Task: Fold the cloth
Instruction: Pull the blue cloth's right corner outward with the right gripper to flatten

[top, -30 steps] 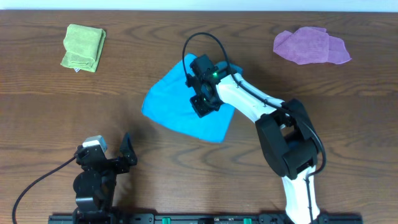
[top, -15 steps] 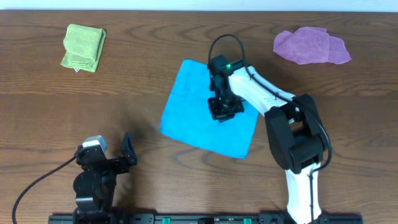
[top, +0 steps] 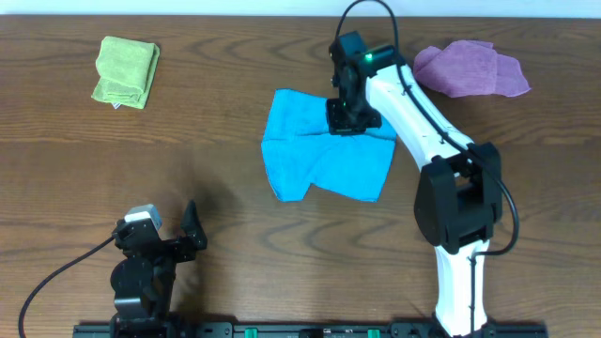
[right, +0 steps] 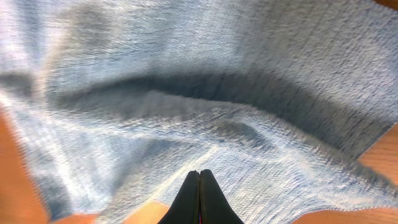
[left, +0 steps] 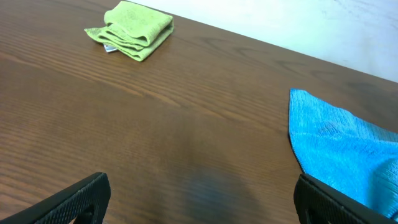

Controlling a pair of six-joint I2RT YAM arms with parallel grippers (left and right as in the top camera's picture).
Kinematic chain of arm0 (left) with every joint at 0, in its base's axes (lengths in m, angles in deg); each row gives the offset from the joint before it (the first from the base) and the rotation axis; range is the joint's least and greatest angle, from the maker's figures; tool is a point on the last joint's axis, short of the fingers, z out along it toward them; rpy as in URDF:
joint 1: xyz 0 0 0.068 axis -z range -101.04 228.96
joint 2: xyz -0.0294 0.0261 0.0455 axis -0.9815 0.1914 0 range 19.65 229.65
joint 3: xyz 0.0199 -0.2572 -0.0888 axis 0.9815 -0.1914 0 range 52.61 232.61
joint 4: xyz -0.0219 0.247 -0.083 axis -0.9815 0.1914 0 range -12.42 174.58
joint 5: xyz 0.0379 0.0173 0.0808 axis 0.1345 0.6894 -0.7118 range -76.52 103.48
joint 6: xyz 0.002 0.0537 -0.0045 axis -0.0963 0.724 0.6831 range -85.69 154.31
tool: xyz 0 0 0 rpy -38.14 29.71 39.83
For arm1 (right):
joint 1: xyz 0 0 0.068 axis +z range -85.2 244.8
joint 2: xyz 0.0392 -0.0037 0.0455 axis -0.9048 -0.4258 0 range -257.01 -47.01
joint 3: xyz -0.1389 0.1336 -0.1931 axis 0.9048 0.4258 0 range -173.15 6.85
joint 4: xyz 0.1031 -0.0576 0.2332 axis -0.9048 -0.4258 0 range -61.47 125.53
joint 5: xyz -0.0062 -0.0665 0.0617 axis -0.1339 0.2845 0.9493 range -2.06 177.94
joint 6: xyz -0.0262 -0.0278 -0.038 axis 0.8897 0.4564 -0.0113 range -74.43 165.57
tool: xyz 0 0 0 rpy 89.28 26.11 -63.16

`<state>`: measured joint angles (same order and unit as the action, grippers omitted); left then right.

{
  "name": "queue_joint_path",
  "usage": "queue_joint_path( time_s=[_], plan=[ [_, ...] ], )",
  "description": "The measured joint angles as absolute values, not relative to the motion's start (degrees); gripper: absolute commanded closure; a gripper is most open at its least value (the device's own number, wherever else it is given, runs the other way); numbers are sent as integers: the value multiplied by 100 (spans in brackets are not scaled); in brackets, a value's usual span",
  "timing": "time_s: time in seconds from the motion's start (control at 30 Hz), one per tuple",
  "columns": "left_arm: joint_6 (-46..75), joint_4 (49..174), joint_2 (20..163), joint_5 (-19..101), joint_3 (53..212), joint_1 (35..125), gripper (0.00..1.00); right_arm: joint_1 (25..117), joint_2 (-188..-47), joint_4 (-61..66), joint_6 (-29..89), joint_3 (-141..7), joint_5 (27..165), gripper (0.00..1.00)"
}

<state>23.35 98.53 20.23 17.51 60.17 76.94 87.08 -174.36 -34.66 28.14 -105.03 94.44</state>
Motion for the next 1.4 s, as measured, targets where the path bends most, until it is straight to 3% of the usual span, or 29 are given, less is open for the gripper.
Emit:
queue_joint_path(
  time_s=[0.27, 0.47, 0.77, 1.4],
  plan=[
    [2335, 9853, 2023, 1751, 6017, 7694, 5, 8721, -17436, -4126, 2664, -10601, 9370, 98],
    [2335, 9853, 2023, 1751, 6017, 7694, 4, 8590, -17436, -3490, 2462, -10569, 8531, 98],
    [2335, 9853, 2023, 1751, 6017, 7694, 5, 7676, -17460, -2684, 2403, -9810, 8487, 98],
    [2335, 9853, 2023, 1751, 6017, 7694, 5, 7659, -17957, -1536, 2591, -9587, 8622, 98]
  ],
)
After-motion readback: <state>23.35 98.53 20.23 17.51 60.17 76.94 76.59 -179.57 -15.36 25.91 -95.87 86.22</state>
